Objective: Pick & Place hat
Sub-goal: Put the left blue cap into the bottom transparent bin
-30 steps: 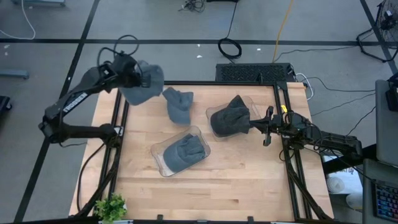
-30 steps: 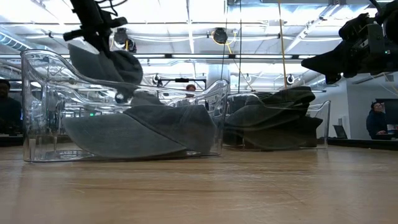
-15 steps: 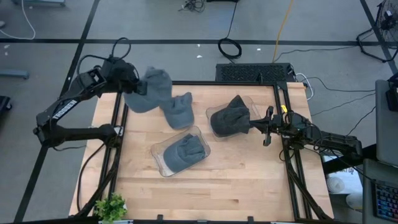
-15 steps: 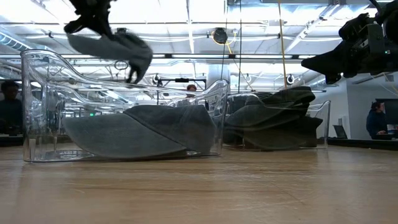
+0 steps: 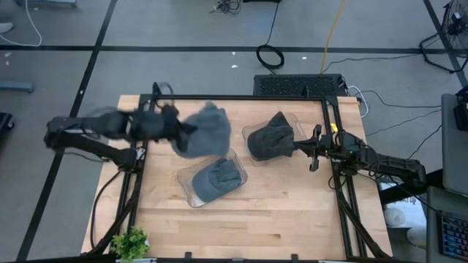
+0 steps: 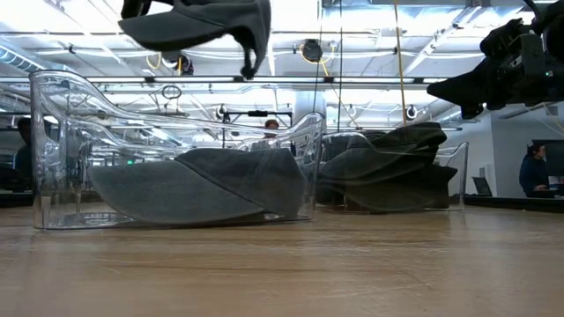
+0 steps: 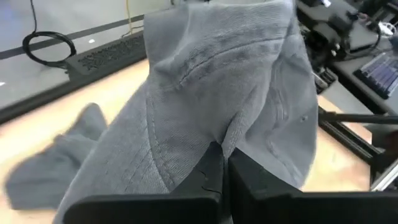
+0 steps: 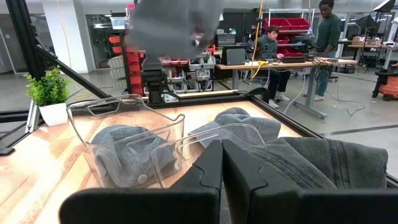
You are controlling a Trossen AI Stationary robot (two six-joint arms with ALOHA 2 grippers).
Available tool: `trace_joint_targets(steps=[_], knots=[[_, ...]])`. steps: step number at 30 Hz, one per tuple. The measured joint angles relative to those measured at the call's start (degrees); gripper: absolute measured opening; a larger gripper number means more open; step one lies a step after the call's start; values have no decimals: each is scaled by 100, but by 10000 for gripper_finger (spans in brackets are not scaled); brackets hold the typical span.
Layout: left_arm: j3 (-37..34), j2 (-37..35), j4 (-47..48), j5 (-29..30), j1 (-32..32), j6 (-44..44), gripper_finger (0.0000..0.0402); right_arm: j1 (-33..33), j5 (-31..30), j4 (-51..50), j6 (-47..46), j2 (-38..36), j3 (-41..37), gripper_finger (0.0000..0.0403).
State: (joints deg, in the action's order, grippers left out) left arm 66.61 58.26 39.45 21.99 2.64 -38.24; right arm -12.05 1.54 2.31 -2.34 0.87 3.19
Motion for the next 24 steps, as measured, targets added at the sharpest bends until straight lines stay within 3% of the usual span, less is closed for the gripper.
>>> trace_joint_targets(steps=[3,10,16,24], knots=[[-629,107,-805,591,765,-354,1,0,-2,0,-1,1,-1,0],[-1864,540,-3072,1108,1811,-592,1,0,0,0,1,0,1,0],[-2229,877,-3061,2009,2432,-1466,0,0,-1,0,-1,1,1,0],[-2281,1570,-3309,2471,2751,-2286,0,0,-2,0,0,1,1,0]])
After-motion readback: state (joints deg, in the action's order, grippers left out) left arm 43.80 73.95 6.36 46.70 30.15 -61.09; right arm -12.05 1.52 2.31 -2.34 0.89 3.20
